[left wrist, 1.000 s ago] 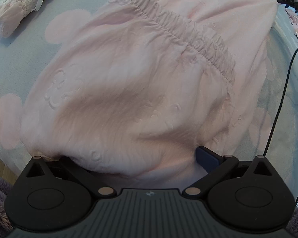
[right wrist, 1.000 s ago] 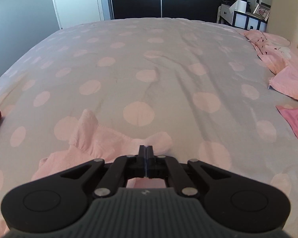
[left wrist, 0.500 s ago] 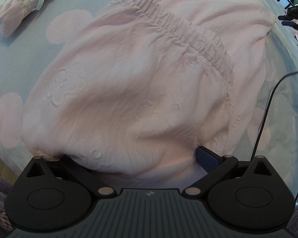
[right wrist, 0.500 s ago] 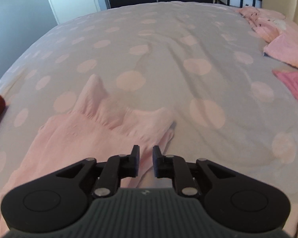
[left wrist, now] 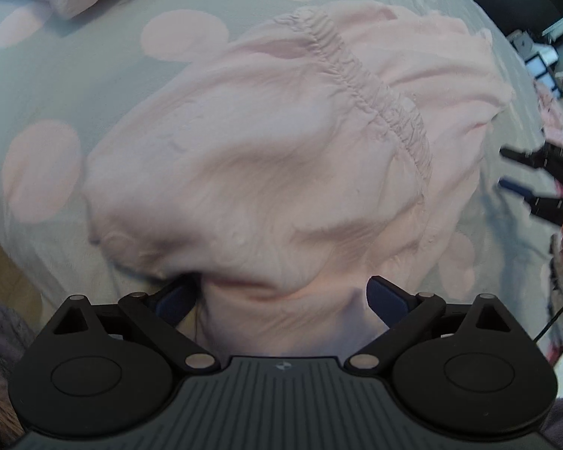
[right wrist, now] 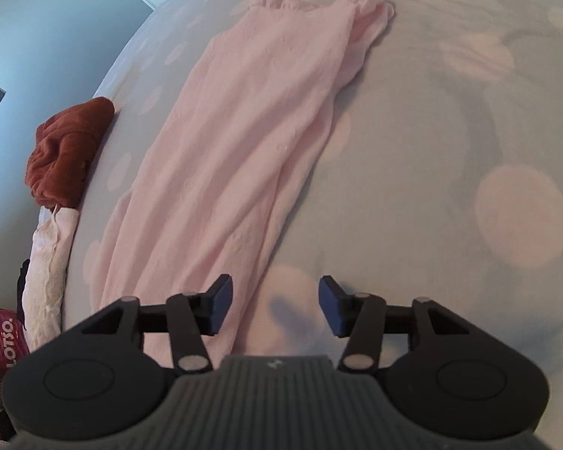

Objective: Fold clothes

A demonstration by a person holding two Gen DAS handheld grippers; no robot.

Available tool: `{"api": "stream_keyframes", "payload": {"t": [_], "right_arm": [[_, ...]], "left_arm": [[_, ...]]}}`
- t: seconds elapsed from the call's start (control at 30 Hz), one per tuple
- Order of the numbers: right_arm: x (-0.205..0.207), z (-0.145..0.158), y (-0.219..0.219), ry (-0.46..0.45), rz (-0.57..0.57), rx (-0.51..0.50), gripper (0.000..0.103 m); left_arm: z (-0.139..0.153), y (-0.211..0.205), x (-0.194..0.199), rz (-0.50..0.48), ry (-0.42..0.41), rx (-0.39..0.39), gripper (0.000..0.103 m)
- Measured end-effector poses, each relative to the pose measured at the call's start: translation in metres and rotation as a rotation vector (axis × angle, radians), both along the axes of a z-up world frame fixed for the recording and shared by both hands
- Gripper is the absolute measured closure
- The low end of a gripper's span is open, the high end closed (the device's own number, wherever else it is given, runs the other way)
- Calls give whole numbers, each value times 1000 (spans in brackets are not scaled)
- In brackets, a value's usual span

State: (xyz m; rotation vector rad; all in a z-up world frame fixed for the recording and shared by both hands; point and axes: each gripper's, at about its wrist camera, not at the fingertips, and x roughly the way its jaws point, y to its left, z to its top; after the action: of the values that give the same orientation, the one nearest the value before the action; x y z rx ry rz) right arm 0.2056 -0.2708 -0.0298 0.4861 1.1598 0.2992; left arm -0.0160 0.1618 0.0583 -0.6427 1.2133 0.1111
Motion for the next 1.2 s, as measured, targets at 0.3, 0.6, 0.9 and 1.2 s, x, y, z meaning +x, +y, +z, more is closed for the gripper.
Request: {"api": "stream_keyframes", "payload": {"t": [0.3, 0.6, 0.9, 1.2], "right_arm": [[-81, 12, 25, 29, 4, 123, 44], [-189, -18, 103, 146, 186, 251, 37], [-235, -51, 139, 200, 95, 388, 32], [-239, -46, 137, 180, 60, 453, 98]], "left_arm": [[-103, 1, -75, 168, -62, -117, 13], [-121, 31, -86, 327, -138, -130, 21], [-125, 42, -51, 323, -231, -98, 26], [-112, 35, -20, 244, -314, -55, 94]]}}
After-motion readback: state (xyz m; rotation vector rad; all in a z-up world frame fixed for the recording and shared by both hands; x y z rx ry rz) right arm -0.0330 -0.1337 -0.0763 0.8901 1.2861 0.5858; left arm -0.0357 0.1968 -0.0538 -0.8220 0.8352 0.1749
